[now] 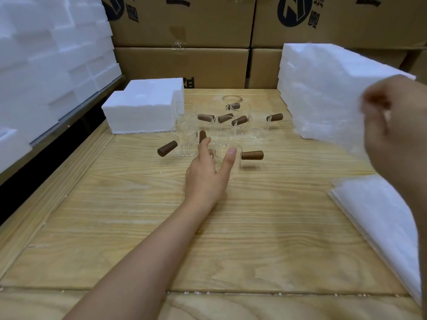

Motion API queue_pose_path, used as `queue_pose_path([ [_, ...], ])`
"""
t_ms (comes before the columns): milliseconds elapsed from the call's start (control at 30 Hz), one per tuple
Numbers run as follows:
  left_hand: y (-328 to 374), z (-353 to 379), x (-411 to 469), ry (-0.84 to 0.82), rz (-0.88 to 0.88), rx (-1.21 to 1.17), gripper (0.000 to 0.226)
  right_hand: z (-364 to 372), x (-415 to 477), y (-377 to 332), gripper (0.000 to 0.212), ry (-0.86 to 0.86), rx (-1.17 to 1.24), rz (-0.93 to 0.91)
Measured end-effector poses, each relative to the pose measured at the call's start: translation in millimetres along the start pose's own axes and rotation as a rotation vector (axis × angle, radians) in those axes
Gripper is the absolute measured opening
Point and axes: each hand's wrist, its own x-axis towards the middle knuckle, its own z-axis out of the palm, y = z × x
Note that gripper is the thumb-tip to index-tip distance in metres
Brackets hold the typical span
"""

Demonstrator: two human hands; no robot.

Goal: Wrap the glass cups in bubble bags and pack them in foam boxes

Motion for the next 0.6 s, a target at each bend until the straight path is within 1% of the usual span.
queue_pose_path([
  [33,-1,0,0,0.016,0.004,-0.022,0.085,0,7,-3,0.017,0.024,0.027,0.001],
  [100,-2,0,0,0.063,0.031,-0.055,0.075,12,8,-12,0.018,-0.015,0.102,-0.080],
  [167,-2,1,0,0.116,0.072,-0.074,0.060,25,9,-12,0.020,-0.102,0.177,-0.121],
  [267,1,0,-1,0.202,0.162,-0.046,0.045,46,-6,-8,0.019,-0.236,0.239,-0.080],
  [333,6,0,-3,0.295,0.292,0.029,0.042,54,-16,-1,0.019,-0.258,0.305,-0.031],
  [400,9,0,-6,0.368,0.478,0.105,0.040,58,-23,5,0.019,-0.273,0.370,0.022],
  [433,11,0,-9,0.370,0.572,0.112,0.039,59,-25,7,0.019,-0.273,0.386,0.049],
  [500,15,2,-15,0.300,0.726,0.081,0.038,60,-26,10,0.020,-0.268,0.390,0.074],
  [533,16,3,-18,0.252,0.776,0.058,0.040,60,-25,12,0.021,-0.263,0.397,0.085],
  [600,20,5,-24,0.185,0.808,0.045,0.049,59,-25,13,0.022,-0.257,0.415,0.085],
])
